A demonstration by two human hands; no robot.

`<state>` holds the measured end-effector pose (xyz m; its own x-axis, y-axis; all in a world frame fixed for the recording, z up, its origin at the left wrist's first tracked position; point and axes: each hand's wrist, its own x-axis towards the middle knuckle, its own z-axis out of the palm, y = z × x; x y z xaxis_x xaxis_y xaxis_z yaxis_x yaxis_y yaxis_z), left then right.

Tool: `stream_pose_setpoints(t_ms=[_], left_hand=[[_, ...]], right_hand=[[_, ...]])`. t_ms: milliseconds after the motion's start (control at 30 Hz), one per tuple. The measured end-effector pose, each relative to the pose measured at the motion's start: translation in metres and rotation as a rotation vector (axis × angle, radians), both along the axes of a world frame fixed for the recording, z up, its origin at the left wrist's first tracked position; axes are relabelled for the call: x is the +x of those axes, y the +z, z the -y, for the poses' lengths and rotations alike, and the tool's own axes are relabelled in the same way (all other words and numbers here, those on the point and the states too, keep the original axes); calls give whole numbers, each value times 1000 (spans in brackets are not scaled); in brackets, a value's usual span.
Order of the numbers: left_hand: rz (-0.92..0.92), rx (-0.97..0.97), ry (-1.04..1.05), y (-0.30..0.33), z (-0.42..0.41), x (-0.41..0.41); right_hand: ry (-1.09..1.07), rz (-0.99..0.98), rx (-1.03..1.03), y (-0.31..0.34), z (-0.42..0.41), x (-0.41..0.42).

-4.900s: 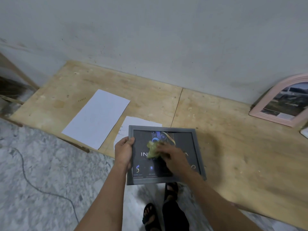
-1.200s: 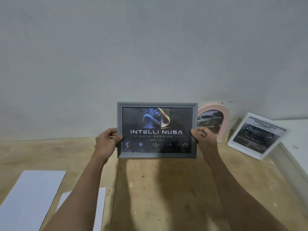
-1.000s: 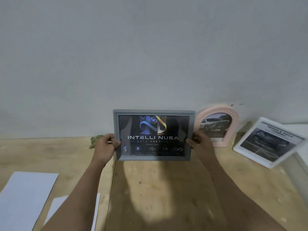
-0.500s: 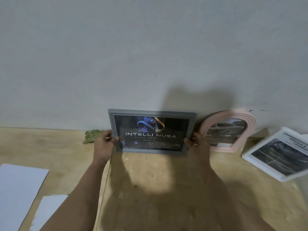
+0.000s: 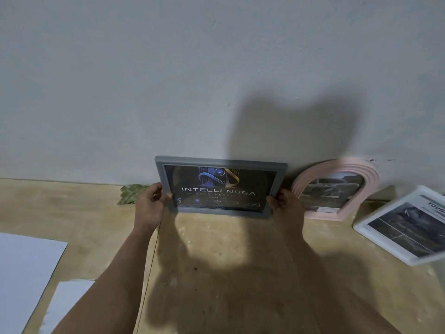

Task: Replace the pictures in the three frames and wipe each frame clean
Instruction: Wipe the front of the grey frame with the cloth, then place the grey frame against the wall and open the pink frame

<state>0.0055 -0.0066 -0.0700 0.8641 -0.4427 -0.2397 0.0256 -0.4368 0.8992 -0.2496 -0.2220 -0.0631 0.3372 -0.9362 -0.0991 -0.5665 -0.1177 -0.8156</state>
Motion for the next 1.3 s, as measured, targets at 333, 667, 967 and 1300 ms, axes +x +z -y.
stream_pose_setpoints(t_ms=[333, 667, 967, 1300], left_hand=[[137, 124, 6, 10, 5, -14], [245, 94, 65, 62, -20, -72], [133, -44, -112, 111, -90, -178], [129, -94, -226, 152, -72, -216]], right_hand=[[15, -104, 8, 2, -4, 0], [-53, 83, 127, 41, -77, -37], [-106, 108, 97, 82, -196, -91], [-159, 109, 85, 117, -191, -132]])
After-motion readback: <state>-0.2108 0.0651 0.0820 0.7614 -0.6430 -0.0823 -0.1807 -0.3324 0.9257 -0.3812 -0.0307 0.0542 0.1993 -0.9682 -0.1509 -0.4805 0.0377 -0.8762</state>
